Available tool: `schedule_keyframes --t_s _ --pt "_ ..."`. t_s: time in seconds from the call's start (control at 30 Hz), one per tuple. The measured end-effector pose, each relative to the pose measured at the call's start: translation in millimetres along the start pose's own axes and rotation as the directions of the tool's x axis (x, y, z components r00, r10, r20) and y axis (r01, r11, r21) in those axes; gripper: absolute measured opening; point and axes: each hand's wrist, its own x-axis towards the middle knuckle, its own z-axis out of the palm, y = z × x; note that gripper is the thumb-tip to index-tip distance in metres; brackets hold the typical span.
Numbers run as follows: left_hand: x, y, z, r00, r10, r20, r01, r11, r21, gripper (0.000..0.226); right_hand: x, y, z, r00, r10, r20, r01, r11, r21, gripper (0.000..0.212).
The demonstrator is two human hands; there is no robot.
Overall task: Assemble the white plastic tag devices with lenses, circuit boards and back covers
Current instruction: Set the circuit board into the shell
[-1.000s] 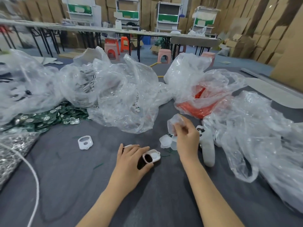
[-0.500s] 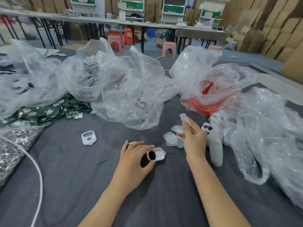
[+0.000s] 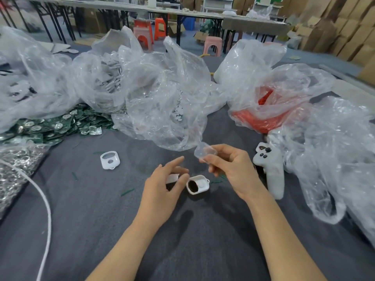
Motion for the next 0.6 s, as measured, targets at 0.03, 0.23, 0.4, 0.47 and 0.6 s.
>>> schedule_keyframes --t_s 0.03,0.23,0.4,0.47,0.6 --pt "0.0 0.0 -1.6 0.999 -0.040 -0.032 0.038 0.998 -0.058 0.034 -1.4 -0.7 4.1 0.999 0.006 0.044 -0.006 1.000 -0.004 0.015" --pt "2.0 4.9 -7.3 0.986 -0.135 -0.101 0.115 0.976 -0.186 0.022 -9.6 -2.8 17.6 0.966 0.062 0.253 -0.036 0.994 -0.106 0.028" --pt "2.1 6.0 -7.3 0.979 -0.168 -0.115 0.143 0.970 -0.196 0.024 -9.6 -5.2 16.5 0.979 0.077 0.188 -0.058 0.993 -0.102 0.019" --pt "2.2 5.3 -7.9 0.978 -0.171 -0.123 0.143 0.967 -0.209 0.023 -9.2 -7.9 13.4 0.988 0.079 0.134 -0.071 0.996 -0.058 0.012" --pt "0.6 4.6 -7.7 0.986 -0.158 -0.044 0.145 0.967 -0.211 0.025 -9.6 -10.7 12.9 0.994 0.068 0.085 -0.061 0.995 -0.082 0.014"
